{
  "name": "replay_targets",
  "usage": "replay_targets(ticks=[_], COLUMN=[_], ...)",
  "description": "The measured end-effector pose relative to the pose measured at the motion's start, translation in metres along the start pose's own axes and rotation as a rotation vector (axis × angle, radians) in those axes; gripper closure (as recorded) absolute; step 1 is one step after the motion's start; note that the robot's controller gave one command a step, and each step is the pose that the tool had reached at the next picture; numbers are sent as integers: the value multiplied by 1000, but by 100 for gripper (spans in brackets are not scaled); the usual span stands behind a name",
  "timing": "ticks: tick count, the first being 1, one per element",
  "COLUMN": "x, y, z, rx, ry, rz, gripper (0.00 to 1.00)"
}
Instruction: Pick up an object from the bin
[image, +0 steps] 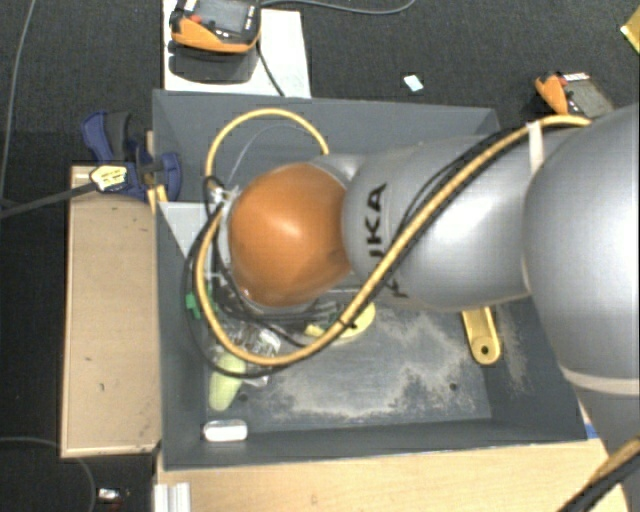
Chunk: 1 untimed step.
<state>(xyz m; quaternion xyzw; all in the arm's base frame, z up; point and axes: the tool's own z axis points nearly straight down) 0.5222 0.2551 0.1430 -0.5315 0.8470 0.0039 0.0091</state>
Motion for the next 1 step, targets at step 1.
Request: replay_targets(ticks=[1], x=[-2], y=[-1], z=[-30], rx=[3], ry=[-4], rz=[6], gripper=[100])
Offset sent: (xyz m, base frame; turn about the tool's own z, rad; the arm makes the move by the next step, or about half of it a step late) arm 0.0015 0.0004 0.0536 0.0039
